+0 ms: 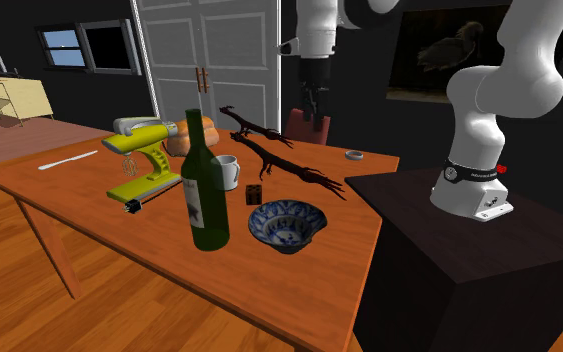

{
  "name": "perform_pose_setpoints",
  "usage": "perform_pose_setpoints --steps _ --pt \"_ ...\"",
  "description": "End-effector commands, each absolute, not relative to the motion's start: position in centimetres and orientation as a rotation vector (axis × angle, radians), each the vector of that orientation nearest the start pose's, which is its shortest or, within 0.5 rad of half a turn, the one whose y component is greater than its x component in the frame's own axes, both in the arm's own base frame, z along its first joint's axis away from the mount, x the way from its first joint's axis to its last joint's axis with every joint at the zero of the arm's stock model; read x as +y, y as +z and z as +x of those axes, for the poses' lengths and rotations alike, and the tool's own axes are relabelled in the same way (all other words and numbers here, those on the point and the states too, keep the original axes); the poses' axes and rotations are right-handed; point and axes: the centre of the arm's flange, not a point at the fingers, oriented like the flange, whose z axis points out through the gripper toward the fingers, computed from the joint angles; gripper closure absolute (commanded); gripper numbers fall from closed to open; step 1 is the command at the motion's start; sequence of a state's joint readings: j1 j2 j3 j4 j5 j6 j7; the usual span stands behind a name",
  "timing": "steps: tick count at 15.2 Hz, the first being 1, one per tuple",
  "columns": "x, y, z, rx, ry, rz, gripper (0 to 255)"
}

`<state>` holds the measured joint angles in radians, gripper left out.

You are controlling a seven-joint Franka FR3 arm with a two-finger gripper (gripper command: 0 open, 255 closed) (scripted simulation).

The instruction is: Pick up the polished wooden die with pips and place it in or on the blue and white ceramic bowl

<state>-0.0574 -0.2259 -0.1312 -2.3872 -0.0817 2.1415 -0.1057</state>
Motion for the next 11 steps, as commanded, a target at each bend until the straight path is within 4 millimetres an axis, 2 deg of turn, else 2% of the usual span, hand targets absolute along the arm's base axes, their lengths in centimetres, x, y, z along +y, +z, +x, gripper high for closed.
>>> perform_pose_setpoints --steps 1,11 --pt "-10.2 38.1 46.7 0.05 0.035 -3.175 0" --pt "-14.9 28.6 54.5 0.029 0.008 -3.165 0"
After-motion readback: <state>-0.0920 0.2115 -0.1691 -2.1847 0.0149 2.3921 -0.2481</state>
